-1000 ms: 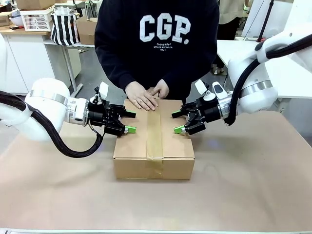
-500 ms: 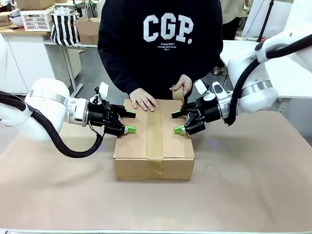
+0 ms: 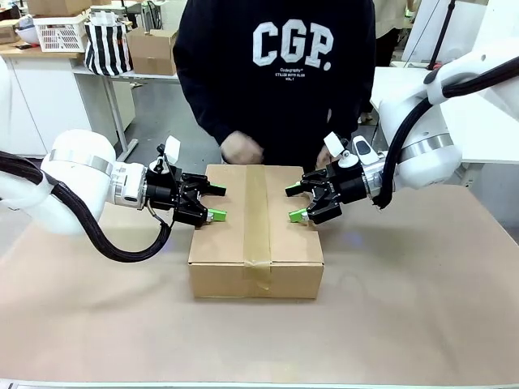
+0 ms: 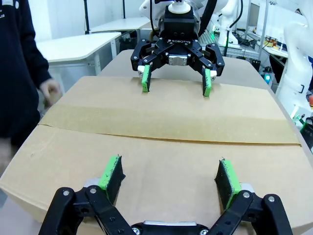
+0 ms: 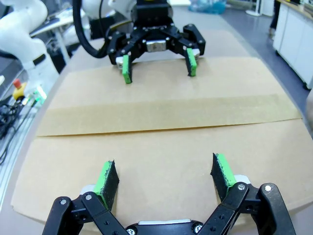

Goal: Pack the gift set into the box.
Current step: Press and hold the closed box until the human finishes sealing it.

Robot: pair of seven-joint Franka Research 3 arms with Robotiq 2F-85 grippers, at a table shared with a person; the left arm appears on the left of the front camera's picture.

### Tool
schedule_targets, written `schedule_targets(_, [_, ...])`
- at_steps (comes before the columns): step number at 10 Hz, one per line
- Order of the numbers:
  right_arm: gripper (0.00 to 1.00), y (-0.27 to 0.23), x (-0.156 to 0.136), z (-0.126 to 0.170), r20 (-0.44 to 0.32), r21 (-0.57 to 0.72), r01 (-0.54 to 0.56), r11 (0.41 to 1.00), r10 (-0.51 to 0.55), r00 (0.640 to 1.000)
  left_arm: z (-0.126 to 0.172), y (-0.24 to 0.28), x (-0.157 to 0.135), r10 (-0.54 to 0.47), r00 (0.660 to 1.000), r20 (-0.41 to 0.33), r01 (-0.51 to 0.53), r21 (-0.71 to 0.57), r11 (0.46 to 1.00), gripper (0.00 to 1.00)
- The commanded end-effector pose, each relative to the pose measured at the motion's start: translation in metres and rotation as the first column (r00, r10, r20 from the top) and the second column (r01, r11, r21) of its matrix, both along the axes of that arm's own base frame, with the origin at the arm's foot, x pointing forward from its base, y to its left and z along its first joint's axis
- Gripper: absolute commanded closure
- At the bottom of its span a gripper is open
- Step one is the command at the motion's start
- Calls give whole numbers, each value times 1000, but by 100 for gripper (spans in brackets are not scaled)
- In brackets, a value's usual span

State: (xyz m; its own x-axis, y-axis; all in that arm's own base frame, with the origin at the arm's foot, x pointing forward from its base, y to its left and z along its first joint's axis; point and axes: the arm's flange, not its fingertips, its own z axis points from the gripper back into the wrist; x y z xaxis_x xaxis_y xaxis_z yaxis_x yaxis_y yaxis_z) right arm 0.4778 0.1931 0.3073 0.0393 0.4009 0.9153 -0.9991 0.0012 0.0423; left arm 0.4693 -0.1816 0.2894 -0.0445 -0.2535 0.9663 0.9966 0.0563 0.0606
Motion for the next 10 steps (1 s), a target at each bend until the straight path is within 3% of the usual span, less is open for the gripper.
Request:
schedule_targets(1, [0,0,0,-2,-1,-5,2,1000,-2,1000,-4,2,-3,0,1000,12,0,8,1000,0])
schedule_targets(10, [0,0,0,-2,-1,-5,2,1000,-2,1000,-4,2,-3,0,1000,12,0,8,1000,0])
